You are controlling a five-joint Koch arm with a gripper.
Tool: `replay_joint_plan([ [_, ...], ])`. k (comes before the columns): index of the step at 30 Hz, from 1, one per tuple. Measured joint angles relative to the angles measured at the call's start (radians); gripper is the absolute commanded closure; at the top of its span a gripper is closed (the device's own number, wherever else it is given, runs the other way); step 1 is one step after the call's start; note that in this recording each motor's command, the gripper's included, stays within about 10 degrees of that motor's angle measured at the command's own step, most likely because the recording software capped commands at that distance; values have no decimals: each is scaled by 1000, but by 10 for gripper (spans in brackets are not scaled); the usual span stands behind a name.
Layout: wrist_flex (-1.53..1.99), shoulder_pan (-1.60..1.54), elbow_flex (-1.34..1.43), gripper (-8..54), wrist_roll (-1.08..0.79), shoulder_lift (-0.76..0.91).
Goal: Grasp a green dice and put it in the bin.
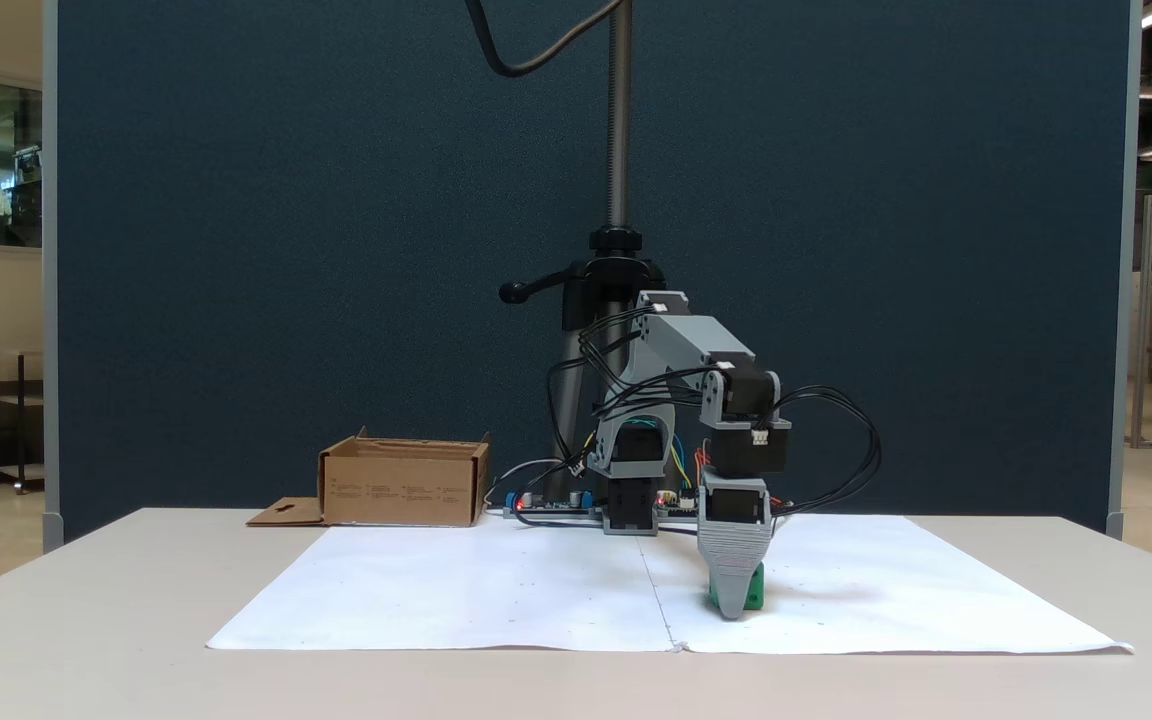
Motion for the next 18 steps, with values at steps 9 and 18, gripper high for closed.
replay_joint_plan([
  [9, -5, -2, 0, 172, 0, 2],
  [18, -8, -2, -3, 338, 0, 5],
])
